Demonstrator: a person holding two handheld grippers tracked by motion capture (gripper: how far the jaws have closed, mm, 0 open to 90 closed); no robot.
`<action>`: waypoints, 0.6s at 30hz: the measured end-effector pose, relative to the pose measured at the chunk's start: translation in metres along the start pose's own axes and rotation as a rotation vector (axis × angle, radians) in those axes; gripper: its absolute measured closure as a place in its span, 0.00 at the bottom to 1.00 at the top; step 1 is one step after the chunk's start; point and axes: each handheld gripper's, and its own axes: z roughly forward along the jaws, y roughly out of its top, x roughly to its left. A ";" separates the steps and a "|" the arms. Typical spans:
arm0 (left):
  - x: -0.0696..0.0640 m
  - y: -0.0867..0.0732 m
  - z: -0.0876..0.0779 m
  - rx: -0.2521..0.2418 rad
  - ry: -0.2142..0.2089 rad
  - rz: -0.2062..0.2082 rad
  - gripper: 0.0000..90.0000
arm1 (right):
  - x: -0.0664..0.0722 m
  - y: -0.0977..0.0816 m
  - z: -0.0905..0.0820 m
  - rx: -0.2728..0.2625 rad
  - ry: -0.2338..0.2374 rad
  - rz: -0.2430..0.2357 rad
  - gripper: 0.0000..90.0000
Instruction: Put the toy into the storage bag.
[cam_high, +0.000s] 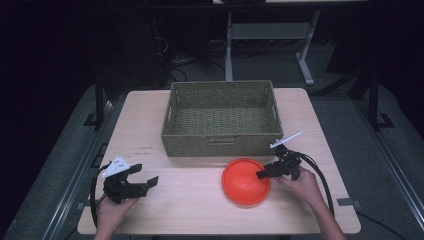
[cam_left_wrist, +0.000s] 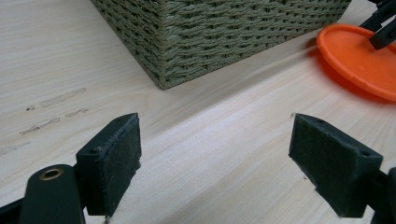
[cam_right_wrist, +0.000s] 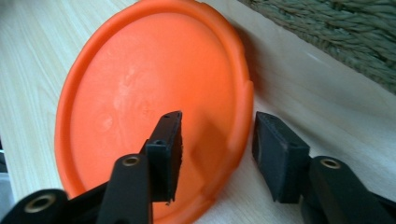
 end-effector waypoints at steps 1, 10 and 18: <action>0.000 0.000 0.000 0.000 0.000 0.000 0.18 | 0.000 0.000 0.000 0.000 -0.002 -0.001 0.60; -0.001 0.001 0.001 0.003 0.002 0.002 0.18 | 0.001 0.000 -0.001 -0.013 -0.016 -0.009 0.76; -0.003 0.001 0.001 -0.002 0.004 0.007 0.18 | 0.004 0.000 -0.013 -0.055 0.041 0.014 0.87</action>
